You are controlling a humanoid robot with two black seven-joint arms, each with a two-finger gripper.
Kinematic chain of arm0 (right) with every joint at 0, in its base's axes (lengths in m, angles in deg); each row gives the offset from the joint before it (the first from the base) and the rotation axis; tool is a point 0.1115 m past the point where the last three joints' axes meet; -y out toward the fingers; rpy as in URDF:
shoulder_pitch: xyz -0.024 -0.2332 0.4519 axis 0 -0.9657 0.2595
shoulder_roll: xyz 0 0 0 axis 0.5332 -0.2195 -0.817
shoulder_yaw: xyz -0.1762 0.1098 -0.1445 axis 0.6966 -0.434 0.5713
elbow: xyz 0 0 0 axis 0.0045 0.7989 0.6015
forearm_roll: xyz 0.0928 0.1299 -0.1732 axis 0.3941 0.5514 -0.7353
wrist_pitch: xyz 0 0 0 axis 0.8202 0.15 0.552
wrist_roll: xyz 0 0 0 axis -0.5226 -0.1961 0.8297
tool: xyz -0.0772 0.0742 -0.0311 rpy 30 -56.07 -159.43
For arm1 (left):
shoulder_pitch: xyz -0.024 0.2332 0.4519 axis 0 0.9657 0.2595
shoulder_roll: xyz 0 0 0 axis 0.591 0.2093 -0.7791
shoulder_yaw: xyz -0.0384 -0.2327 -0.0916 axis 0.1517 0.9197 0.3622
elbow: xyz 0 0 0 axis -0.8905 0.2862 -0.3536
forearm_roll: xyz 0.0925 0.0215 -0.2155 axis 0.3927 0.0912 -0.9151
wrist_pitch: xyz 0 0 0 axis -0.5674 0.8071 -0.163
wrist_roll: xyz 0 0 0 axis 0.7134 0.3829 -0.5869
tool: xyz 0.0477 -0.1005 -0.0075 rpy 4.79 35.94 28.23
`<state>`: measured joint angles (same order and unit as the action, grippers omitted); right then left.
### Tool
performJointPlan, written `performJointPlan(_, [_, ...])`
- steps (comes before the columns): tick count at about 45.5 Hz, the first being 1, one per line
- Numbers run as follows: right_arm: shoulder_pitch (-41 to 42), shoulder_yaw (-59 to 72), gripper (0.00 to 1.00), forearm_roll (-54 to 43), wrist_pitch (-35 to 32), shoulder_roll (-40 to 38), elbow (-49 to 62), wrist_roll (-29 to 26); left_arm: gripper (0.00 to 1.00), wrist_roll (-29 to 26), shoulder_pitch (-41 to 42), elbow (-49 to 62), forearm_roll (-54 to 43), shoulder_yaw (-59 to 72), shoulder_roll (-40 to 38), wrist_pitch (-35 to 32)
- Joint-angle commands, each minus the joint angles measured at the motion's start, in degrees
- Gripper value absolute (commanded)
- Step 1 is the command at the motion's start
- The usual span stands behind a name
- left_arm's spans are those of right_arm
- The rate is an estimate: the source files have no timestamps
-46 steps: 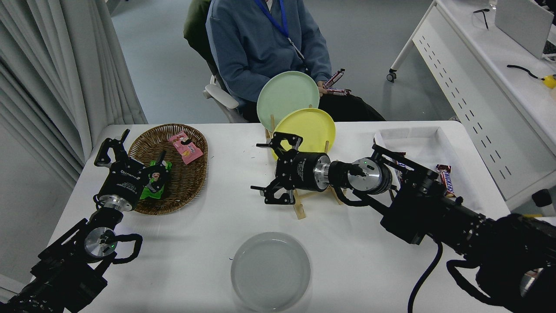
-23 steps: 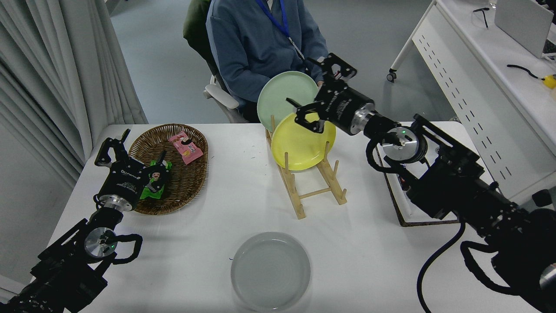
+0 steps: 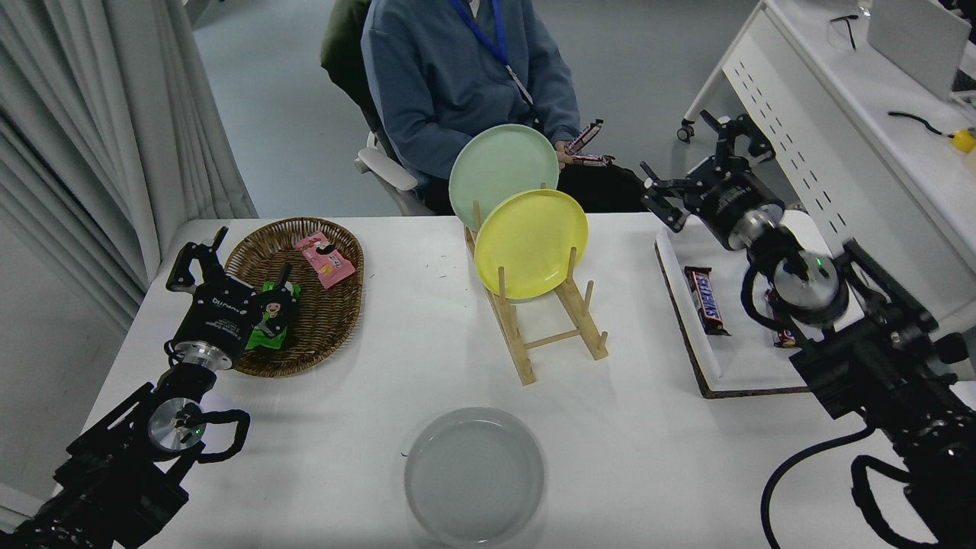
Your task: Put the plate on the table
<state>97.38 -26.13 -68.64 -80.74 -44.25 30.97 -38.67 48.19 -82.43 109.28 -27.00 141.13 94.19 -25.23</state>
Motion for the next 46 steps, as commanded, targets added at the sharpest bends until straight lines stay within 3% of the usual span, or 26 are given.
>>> performJointPlan(1, [-7.0,-9.0,1.00,-6.4,0.1,0.3,-4.6,0.0,1.00,0.0,0.0,0.0,0.0,0.0,0.0,0.0])
performJointPlan(13, [-9.6,-8.8,1.00,-9.3,0.2,1.9,-4.4,0.7,1.00,0.0,0.0,0.0,0.0,0.0,0.0,0.0])
performJointPlan(20, [-7.5,-8.7,1.00,-9.3,-0.8,1.8,1.1,2.5,1.00,0.0,0.0,-0.1,0.0,0.0,0.0,0.0])
performJointPlan(46, [-6.8,-4.2,1.00,-7.2,-2.1,1.5,1.0,2.9,1.00,0.0,0.0,0.0,0.0,0.0,0.0,0.0])
